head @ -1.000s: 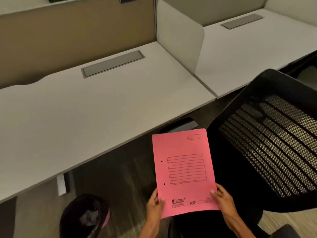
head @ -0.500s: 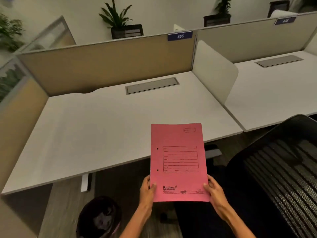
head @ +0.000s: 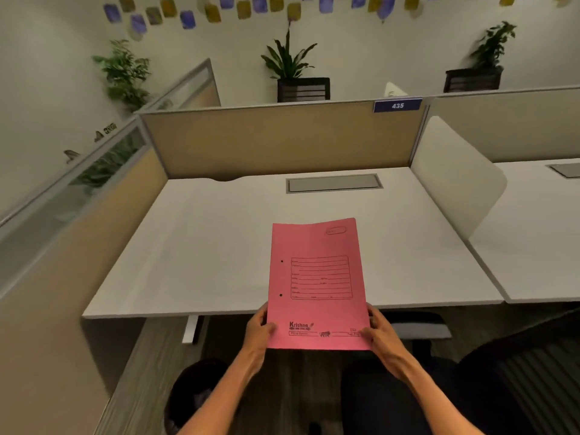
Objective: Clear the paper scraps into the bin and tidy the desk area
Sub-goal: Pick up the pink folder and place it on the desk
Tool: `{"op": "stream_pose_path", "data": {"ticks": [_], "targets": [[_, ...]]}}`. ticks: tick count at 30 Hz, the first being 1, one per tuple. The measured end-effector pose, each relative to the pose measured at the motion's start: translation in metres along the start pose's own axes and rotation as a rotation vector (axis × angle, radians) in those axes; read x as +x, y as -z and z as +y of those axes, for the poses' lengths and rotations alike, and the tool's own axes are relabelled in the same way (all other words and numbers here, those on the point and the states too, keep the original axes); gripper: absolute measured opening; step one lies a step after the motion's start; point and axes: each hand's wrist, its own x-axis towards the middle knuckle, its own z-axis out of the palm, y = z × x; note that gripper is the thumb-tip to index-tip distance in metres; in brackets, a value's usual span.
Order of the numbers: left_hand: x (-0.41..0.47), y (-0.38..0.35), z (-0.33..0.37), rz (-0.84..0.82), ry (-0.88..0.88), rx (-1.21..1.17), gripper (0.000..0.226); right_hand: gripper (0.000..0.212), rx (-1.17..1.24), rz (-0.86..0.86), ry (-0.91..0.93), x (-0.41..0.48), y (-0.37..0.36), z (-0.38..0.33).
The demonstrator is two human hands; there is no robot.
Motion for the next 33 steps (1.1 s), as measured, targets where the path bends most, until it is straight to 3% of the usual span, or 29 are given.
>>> {"op": "stream_pose_path", "data": {"ticks": [6, 14, 24, 33], "targets": [[0.025, 0.038, 0.028, 0.095, -0.029, -0.046, 0.059, 0.054, -0.047, -0.005, 0.032, 0.037, -0.038, -0.039], [0.082, 0.086, 0.057, 0.015, -0.008, -0.075, 0.073, 0.049, -0.088, 0.038, 0.053, 0.099, -0.083, -0.073], [0.229, 0.151, 0.104, 0.14, -0.013, -0.071, 0.07, 0.055, -0.093, 0.076, 0.015, 0.242, -0.147, -0.126], [0.372, 0.19, 0.14, 0.154, -0.047, -0.004, 0.06, 0.042, -0.172, 0.114, 0.029, 0.393, -0.191, -0.156]]}}
